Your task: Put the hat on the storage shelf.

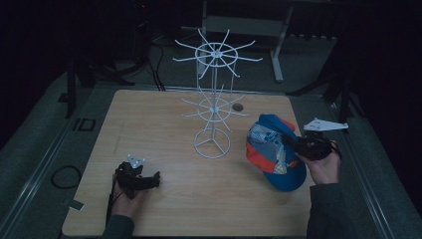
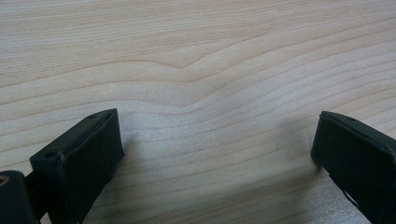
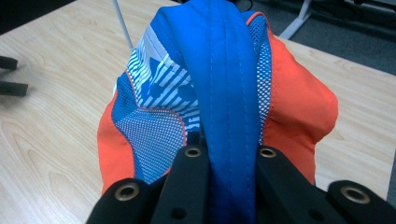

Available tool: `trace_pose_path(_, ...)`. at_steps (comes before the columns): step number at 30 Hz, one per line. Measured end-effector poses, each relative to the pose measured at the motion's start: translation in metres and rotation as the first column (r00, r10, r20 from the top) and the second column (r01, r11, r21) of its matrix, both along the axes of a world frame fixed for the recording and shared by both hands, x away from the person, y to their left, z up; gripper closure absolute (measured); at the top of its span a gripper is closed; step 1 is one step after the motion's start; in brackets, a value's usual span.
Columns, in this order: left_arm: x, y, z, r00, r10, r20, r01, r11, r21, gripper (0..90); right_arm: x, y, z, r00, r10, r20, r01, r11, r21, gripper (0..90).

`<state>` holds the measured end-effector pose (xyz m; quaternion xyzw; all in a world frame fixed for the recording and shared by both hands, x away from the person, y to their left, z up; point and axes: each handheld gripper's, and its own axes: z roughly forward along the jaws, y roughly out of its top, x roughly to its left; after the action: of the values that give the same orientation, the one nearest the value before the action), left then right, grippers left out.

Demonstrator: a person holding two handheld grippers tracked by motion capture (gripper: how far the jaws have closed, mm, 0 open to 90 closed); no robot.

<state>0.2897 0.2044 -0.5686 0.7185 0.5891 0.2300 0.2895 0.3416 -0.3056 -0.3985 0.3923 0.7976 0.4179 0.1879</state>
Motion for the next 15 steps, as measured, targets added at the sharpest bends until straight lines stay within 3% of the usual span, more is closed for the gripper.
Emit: trace_pose_path(15, 0.000, 0.000, 0.000, 1.0000, -0.005, 0.001, 0.005, 1.0000, 0.002, 2.4, 0.005, -0.007, 0.023, 0.9993, 0.000, 0.039, -0.001, 0.9994, 0.034, 88.8)
